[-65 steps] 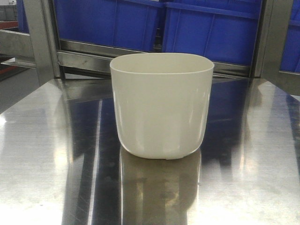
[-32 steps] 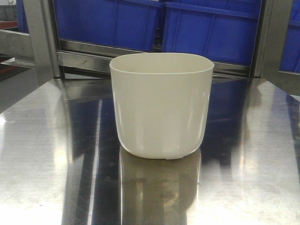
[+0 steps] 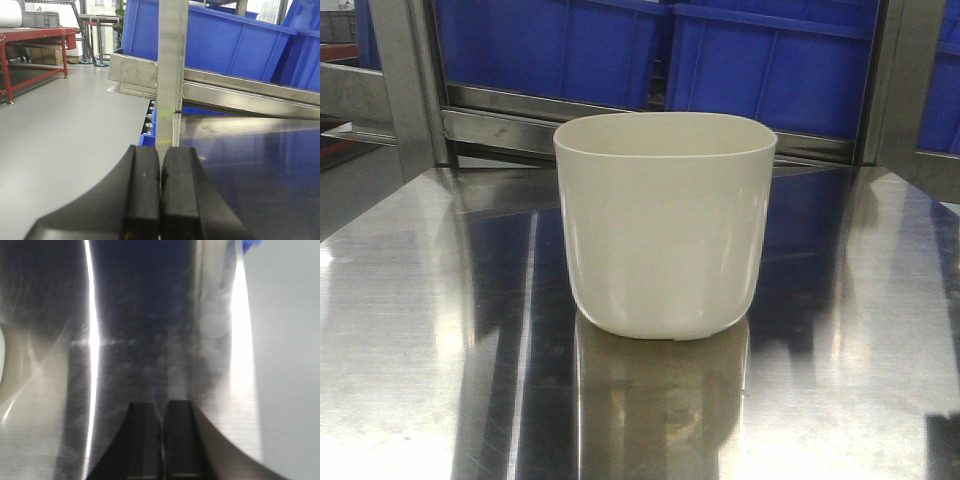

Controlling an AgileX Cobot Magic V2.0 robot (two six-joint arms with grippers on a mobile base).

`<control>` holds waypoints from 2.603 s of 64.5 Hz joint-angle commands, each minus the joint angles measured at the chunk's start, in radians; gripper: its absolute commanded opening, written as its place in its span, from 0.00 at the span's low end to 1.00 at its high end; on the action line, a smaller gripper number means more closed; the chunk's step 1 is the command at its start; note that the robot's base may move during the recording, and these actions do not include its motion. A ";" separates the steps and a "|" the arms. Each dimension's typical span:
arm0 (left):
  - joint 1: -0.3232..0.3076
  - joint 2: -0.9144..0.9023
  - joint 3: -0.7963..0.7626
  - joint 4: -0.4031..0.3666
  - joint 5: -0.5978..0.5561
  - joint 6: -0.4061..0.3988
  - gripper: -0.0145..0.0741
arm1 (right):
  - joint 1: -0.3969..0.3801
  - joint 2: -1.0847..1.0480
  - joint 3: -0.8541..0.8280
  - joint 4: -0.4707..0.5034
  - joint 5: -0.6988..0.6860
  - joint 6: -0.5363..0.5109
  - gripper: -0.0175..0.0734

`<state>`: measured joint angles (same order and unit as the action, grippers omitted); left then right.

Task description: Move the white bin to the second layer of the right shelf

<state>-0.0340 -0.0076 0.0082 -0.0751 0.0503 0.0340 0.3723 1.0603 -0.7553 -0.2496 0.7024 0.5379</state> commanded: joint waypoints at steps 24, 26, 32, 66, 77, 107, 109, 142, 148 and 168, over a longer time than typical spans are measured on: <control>-0.001 -0.020 0.027 -0.010 -0.081 0.000 0.26 | 0.219 0.391 -0.555 0.016 0.481 0.084 0.59; -0.001 -0.020 0.027 -0.010 -0.081 0.000 0.26 | 0.223 0.406 -0.592 0.016 0.505 0.084 0.59; -0.001 -0.020 0.027 -0.010 -0.081 0.000 0.26 | 0.228 0.438 -0.695 0.019 0.560 0.084 0.59; -0.001 -0.020 0.027 -0.010 -0.081 0.000 0.26 | 0.305 0.575 -0.882 0.068 0.554 0.084 0.59; -0.001 -0.020 0.027 -0.010 -0.081 0.000 0.26 | 0.296 0.611 -0.881 0.067 0.552 0.084 0.59; -0.001 -0.020 0.027 -0.010 -0.081 0.000 0.26 | 0.269 0.628 -0.787 0.086 0.462 0.084 0.59; -0.001 -0.020 0.027 -0.010 -0.081 0.000 0.26 | 0.269 0.628 -0.783 0.091 0.451 0.084 0.59; -0.001 -0.020 0.027 -0.010 -0.081 0.000 0.26 | 0.267 0.653 -0.779 0.097 0.438 0.083 0.25; -0.001 -0.020 0.027 -0.010 -0.081 0.000 0.26 | 0.259 0.639 -0.779 0.097 0.435 0.066 0.25; -0.001 -0.020 0.027 -0.010 -0.081 0.000 0.26 | 0.113 0.437 -0.637 0.113 0.287 -0.178 0.25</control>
<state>-0.0340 -0.0076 0.0082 -0.0751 0.0503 0.0342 0.5409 1.6235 -1.4305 -0.1307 1.0815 0.4432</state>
